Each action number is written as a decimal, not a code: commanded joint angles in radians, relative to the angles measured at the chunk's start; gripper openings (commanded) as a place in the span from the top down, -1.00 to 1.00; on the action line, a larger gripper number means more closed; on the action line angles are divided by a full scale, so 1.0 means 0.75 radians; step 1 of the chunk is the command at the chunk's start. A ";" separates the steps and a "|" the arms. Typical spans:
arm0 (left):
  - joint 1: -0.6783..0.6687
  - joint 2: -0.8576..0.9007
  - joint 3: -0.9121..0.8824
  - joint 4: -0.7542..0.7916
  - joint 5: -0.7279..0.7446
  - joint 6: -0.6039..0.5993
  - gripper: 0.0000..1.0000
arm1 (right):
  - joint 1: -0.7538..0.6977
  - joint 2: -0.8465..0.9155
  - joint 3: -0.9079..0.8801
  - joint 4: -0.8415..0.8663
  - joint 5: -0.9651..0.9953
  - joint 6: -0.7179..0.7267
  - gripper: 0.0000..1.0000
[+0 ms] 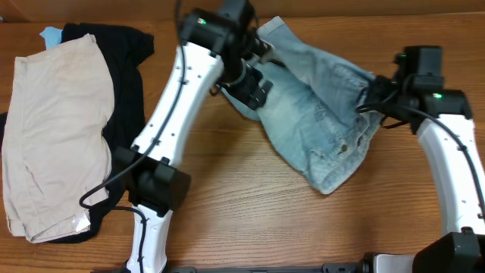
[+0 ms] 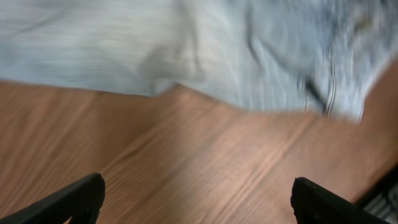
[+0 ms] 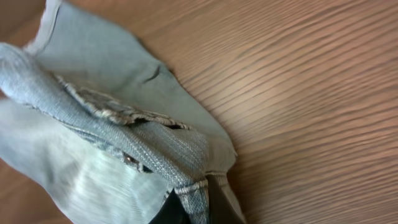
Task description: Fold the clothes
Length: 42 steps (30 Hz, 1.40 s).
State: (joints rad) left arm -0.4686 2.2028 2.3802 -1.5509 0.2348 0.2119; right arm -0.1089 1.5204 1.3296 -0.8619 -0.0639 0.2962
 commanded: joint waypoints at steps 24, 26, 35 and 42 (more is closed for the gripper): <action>-0.683 -0.020 -0.670 0.889 0.142 0.166 -1.00 | -0.387 0.215 0.024 0.121 -0.189 0.020 0.92; -0.691 -0.020 -0.724 0.957 0.122 0.166 -1.00 | -0.389 0.215 0.024 0.121 -0.191 0.020 0.92; -0.705 -0.020 -0.950 1.355 0.056 0.166 -1.00 | -0.389 0.226 0.024 0.127 -0.190 0.020 0.92; -0.727 -0.020 -1.078 1.493 0.063 0.313 -1.00 | -0.389 0.238 0.024 0.127 -0.187 0.020 0.92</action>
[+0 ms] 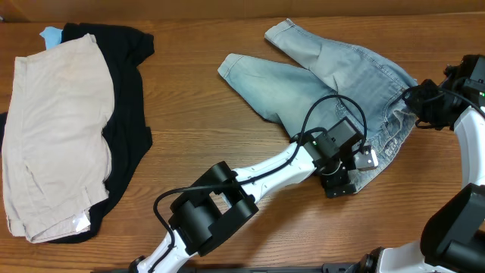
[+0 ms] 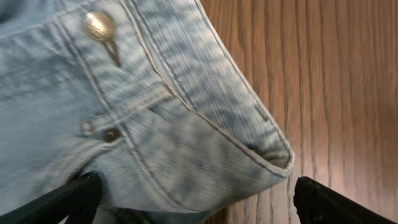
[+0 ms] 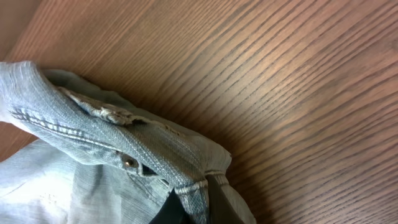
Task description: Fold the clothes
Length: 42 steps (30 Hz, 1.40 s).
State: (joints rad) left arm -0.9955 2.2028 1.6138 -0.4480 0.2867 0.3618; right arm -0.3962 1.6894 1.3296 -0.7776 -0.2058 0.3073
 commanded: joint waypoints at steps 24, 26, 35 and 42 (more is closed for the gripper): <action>-0.078 -0.064 -0.141 0.103 0.060 0.335 0.92 | -0.006 0.012 0.024 0.009 0.003 0.006 0.81; -0.072 -0.101 -0.141 0.092 -0.003 0.279 0.92 | -0.006 0.012 0.024 0.005 0.003 0.006 0.81; 0.039 -0.341 -0.141 -0.076 -0.222 0.097 0.92 | -0.006 0.012 0.024 -0.033 0.002 0.005 0.82; 0.297 -0.678 -0.141 -0.257 -0.222 -0.016 0.92 | -0.006 0.011 0.026 -0.063 -0.051 0.000 0.86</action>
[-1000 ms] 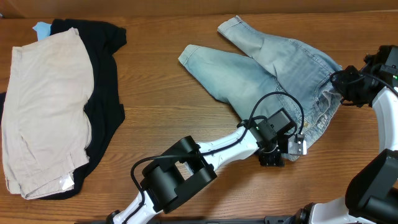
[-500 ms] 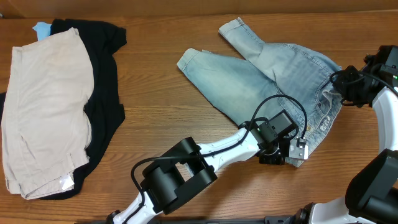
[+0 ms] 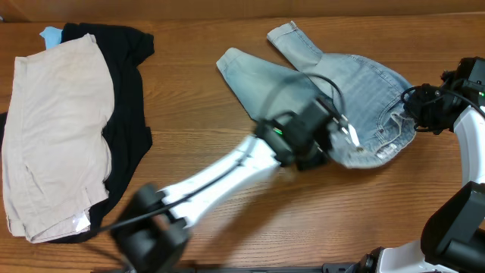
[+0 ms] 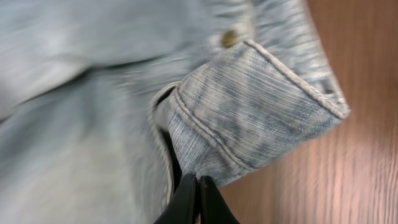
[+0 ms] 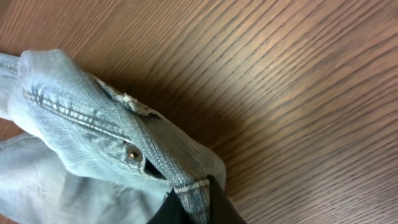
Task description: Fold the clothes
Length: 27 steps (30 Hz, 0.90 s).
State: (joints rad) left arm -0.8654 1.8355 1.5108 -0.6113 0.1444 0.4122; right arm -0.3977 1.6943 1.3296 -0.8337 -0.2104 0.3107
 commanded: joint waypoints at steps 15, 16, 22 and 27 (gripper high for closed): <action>0.714 -0.683 -0.004 0.060 -0.032 -0.312 0.92 | -0.009 -0.200 0.449 -0.339 -0.316 -0.164 0.92; 0.726 -0.701 -0.004 0.059 -0.032 -0.312 0.92 | -0.009 -0.216 0.488 -0.373 -0.315 -0.180 0.92; 0.700 -0.722 -0.004 -0.015 0.106 -0.317 0.92 | -0.009 -0.302 0.580 -0.465 -0.298 -0.208 0.92; 0.637 -0.606 -0.004 -0.110 0.160 -0.317 0.92 | -0.006 -0.282 0.552 -0.488 -0.285 -0.207 0.92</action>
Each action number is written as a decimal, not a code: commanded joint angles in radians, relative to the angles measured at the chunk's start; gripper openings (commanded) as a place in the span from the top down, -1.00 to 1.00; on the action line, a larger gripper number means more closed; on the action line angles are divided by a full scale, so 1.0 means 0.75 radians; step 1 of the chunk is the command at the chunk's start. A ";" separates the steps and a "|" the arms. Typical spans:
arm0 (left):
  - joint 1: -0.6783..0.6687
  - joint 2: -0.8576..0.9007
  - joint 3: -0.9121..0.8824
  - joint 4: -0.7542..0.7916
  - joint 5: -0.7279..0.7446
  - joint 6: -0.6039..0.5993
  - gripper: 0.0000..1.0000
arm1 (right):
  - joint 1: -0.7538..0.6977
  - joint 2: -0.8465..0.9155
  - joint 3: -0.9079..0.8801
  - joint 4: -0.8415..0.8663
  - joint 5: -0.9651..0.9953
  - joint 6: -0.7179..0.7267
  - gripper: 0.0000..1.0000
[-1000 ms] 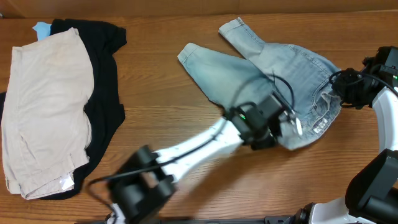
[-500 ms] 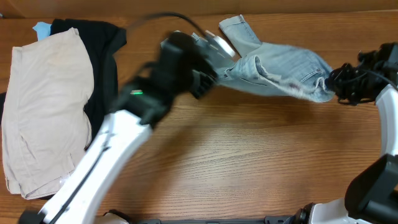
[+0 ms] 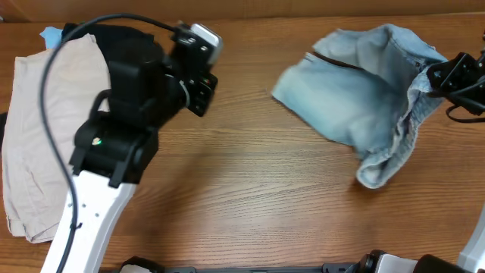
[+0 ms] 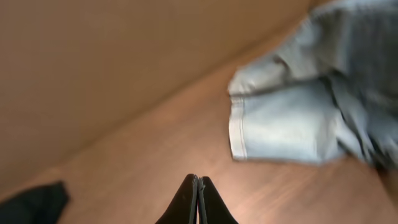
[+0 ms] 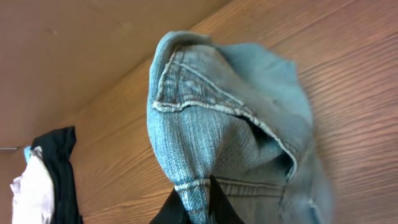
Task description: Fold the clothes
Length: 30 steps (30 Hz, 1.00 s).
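Light blue jeans (image 3: 356, 98) hang bunched at the right back of the table, their lower end drooping to the wood. My right gripper (image 3: 447, 76) is shut on a seamed edge of the jeans (image 5: 211, 124), with the denim pinched between its fingers (image 5: 196, 193). My left gripper (image 3: 198, 87) is raised over the left middle of the table, far from the jeans. In the left wrist view its jaws (image 4: 198, 178) are shut together with nothing between them, and the jeans (image 4: 280, 118) show blurred ahead.
A beige garment (image 3: 53, 129) lies folded at the left, over a black garment (image 3: 129, 45). A bit of light blue cloth (image 3: 49, 34) peeks out behind them. The left arm's body (image 3: 114, 152) stands over the table's left half.
My left gripper has let go of the jeans' waistband and now sits shut and empty, up at the left. The jeans, held by the right gripper, are lifted and bunched further back right.
At first the left gripper was open over the jeans while the right one held an edge. Then the jeans lay spread and the left jaws stood open at the buttoned waistband. They shut on it, and now only the right gripper holds the jeans.
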State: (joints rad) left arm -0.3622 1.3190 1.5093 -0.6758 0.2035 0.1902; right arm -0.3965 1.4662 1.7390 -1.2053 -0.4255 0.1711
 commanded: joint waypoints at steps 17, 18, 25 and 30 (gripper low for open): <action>-0.517 0.780 -0.002 0.221 0.621 -0.022 -0.12 | 0.074 0.026 -0.007 0.030 0.008 -0.020 0.92; -0.534 0.816 -0.002 0.252 0.641 -0.035 -0.20 | 0.074 0.026 -0.007 0.029 0.008 -0.020 0.92; -0.586 0.985 -0.002 0.416 0.764 -0.274 -0.60 | 0.074 0.026 -0.007 0.026 0.033 -0.021 0.92; -0.595 1.055 -0.002 0.536 0.633 -0.497 -0.87 | 0.074 0.026 -0.007 0.028 0.032 -0.021 0.92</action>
State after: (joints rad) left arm -0.8036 2.0708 1.5066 -0.3168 0.7204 -0.0246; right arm -0.3435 1.5009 1.7260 -1.1973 -0.3927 0.1627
